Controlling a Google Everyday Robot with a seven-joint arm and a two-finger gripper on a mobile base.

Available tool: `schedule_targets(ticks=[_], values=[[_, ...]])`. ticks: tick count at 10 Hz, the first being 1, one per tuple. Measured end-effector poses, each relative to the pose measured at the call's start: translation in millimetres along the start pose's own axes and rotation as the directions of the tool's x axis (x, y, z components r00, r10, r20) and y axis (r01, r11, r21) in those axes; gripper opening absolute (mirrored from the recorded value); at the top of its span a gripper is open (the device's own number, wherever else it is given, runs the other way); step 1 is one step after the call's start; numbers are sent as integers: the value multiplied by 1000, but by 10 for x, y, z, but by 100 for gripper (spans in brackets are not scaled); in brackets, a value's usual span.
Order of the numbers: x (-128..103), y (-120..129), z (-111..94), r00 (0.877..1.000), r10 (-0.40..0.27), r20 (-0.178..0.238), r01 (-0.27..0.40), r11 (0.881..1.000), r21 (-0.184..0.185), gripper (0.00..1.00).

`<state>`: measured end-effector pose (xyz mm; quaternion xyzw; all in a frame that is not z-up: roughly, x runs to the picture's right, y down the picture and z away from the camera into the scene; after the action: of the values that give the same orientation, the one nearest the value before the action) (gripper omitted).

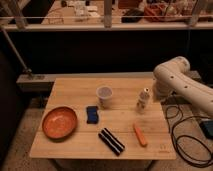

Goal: Knock the bottle over

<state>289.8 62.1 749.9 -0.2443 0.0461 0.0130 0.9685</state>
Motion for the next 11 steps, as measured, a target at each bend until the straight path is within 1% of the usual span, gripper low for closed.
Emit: schedule_targets(ticks=[3,9,11], values=[[13,-36,66,1000,14,1,-14,1000,11,2],[-6,-131,186,999,49,17,-50,998,41,2],[-47,-176,220,998,61,27,-62,997,51,2]])
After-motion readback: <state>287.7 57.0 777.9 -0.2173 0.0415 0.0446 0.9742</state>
